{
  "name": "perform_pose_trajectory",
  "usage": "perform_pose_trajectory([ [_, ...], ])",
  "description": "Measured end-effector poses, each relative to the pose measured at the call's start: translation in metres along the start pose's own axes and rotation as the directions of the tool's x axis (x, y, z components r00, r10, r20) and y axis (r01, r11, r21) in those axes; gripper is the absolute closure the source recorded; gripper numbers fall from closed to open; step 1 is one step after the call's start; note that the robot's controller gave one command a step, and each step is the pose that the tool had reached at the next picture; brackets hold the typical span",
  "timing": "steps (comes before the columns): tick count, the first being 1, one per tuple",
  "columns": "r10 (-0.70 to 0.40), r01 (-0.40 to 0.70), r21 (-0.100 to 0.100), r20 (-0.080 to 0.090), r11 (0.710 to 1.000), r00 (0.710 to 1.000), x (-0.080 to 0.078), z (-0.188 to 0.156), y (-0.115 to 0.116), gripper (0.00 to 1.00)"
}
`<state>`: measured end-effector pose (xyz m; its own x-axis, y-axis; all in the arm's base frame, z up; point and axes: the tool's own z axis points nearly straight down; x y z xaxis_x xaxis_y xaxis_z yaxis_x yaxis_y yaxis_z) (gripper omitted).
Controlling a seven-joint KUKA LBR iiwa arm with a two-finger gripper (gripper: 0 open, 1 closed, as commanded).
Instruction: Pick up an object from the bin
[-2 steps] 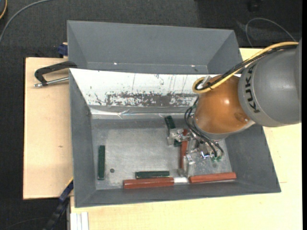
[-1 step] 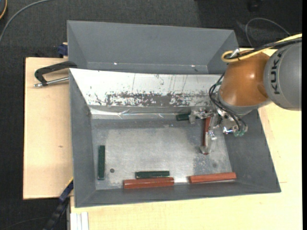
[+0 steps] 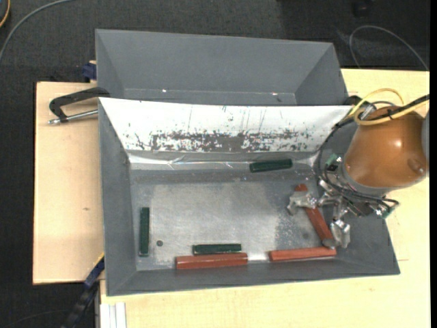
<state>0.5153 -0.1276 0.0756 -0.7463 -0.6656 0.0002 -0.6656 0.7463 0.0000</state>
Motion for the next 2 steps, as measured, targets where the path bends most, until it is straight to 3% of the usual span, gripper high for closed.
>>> perform_pose_trajectory([
  [1, -0.472, 0.472, 0.004, 0.010, 0.882, 0.882, -0.052, -0.017, -0.064, 0.00],
  [2, -0.701, 0.701, -0.001, 0.002, 0.713, 0.713, -0.068, 0.005, -0.035, 0.00],
])
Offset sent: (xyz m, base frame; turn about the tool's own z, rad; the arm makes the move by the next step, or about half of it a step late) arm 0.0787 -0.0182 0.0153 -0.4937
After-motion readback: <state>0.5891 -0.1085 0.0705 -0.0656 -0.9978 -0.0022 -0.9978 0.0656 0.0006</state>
